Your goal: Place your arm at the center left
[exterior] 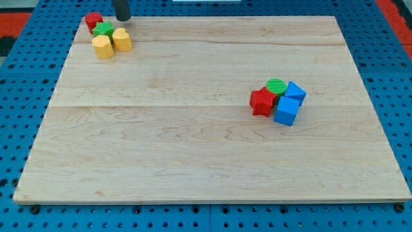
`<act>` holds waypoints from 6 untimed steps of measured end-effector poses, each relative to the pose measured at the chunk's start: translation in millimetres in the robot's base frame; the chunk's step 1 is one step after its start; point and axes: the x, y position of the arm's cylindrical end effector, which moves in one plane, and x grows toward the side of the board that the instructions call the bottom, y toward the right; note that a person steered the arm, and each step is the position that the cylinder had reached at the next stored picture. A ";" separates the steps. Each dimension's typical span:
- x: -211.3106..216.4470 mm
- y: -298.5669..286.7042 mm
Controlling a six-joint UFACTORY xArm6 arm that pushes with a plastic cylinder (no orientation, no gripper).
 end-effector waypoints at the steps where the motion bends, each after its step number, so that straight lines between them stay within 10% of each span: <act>1: 48.8 59.5; 3: 192.6 74.2; 5: 207.5 -115.5; 6: 200.7 -120.6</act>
